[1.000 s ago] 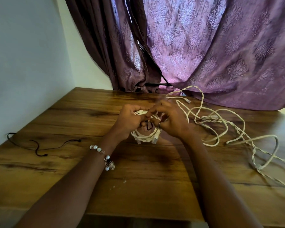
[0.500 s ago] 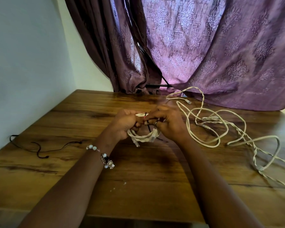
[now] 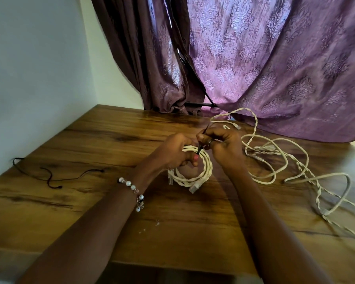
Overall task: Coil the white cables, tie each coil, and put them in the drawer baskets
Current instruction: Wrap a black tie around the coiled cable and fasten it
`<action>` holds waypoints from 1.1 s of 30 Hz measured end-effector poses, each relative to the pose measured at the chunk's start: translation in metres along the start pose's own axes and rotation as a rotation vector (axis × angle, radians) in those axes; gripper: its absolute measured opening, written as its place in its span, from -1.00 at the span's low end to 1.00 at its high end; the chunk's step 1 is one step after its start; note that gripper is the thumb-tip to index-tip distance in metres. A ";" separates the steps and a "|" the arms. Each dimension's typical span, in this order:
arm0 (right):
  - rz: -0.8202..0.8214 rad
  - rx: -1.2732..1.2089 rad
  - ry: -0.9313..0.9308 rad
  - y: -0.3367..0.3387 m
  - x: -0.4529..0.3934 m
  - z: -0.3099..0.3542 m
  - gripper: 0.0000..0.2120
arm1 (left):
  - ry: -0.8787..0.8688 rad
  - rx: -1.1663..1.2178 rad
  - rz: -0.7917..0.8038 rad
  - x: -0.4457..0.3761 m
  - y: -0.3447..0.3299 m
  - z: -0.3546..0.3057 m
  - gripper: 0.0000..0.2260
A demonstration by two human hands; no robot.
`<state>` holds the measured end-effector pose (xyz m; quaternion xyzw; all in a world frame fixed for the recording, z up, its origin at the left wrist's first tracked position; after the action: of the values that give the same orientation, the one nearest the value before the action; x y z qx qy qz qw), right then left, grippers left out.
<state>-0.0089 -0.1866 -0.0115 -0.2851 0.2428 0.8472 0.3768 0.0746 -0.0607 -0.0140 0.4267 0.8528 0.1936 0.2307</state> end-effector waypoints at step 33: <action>-0.017 -0.314 -0.464 0.001 0.007 0.005 -0.82 | -0.254 -0.242 -0.420 0.001 0.006 -0.002 -0.79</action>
<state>-0.0150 -0.1808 -0.0125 -0.1404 0.0133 0.9140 0.3804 0.0771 -0.0569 -0.0090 0.2307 0.8574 0.1870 0.4204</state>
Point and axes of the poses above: each hand's wrist, its own x-axis away from the middle knuckle, its own y-axis out of the back of the hand, z = x × y, the point moved 3 cm from there along -x, towards the middle knuckle, and after that the axes turned 5 degrees about -z, right-handed, at the moved point
